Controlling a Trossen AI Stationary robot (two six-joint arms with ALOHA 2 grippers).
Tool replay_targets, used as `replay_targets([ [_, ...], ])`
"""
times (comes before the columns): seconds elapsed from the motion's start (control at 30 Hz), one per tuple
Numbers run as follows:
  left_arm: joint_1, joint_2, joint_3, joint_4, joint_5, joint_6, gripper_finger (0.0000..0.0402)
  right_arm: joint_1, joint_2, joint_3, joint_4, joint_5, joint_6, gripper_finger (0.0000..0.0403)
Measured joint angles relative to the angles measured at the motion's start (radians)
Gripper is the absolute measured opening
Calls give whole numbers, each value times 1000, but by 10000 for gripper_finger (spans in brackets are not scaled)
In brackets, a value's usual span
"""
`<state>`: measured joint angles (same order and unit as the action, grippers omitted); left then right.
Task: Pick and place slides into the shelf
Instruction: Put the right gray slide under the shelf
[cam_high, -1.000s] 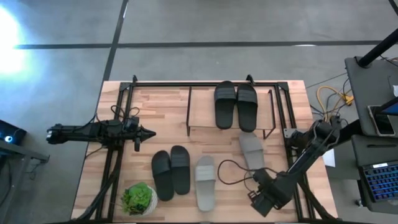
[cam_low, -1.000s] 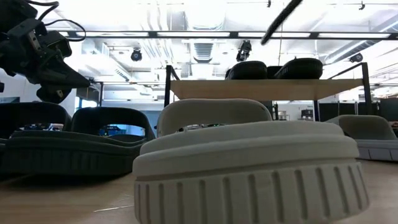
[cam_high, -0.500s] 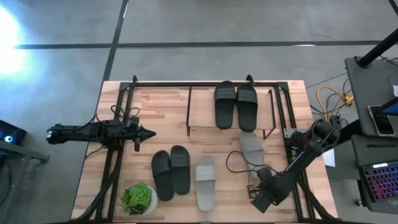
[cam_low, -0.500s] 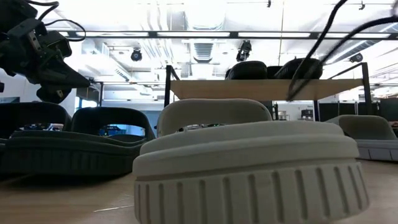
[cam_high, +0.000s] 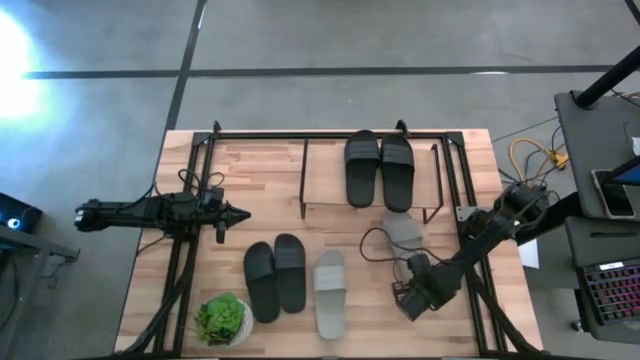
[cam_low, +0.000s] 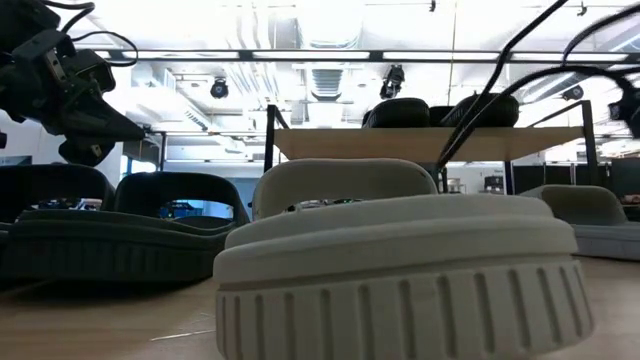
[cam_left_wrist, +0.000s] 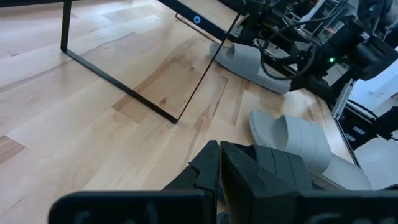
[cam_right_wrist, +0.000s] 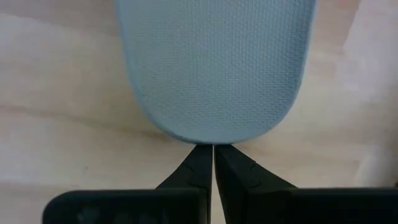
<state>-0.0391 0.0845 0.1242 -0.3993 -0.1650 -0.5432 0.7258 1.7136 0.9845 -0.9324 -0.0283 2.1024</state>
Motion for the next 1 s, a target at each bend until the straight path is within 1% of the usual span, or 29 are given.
replay_targets([
  [0.17, 0, 0, 0, 0, 0, 0, 0, -74, -6, -18, -1, 66, -75, 8],
  [0.37, 0, 0, 0, 0, 0, 0, 0, -155, -9, -8, -8, 150, -183, 8],
  [0.47, 0, 0, 0, 0, 0, 0, 0, -162, -21, 17, -20, 229, -210, 8],
  [0.57, 0, 0, 0, 0, 0, 0, 0, -160, -43, 60, -45, 223, -237, 8],
  [0.7, 0, 0, 0, 0, 0, 0, 0, -119, -43, 134, -81, 216, -281, 8],
  [0.77, 0, 0, 0, 0, 0, 0, 0, -105, -44, 172, -10, 213, -396, 8],
  [0.83, 0, 0, 0, 0, 0, 0, 0, -104, -44, 206, 126, 178, -506, 8],
  [0.9, 0, 0, 0, 0, 0, 0, 0, -112, -39, 230, 240, 168, -557, 8],
  [0.93, 0, 0, 0, 0, 0, 0, 0, -115, -31, 242, 271, 184, -565, 8],
  [1.0, 0, 0, 0, 0, 0, 0, 0, -116, -10, 257, 245, 266, -549, 8],
])
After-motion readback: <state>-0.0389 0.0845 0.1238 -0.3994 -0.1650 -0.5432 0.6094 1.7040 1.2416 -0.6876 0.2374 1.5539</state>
